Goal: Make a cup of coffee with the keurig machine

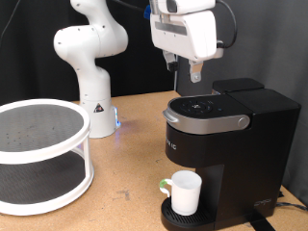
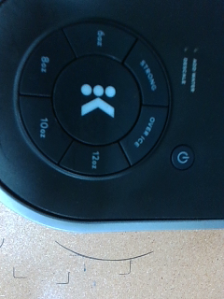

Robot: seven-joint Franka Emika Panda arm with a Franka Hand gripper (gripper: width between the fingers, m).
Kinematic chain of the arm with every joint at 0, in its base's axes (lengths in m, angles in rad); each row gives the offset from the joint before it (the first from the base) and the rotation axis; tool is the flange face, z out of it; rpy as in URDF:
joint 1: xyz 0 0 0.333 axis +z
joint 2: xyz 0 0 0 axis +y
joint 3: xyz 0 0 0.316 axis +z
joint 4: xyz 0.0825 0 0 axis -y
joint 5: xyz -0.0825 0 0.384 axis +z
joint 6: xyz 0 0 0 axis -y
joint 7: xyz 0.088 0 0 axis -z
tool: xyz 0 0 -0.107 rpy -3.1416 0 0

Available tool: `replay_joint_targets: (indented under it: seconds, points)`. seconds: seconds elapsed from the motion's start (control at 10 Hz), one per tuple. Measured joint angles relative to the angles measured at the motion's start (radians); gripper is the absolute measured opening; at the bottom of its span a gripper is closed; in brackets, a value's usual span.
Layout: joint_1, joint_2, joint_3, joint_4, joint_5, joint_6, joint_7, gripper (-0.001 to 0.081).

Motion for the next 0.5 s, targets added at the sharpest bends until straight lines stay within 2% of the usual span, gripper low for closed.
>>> replay_joint_targets:
  seconds: [0.5]
  points:
    - [0.005,0.041,0.022,-0.034,0.003,0.089,0.004,0.0806]
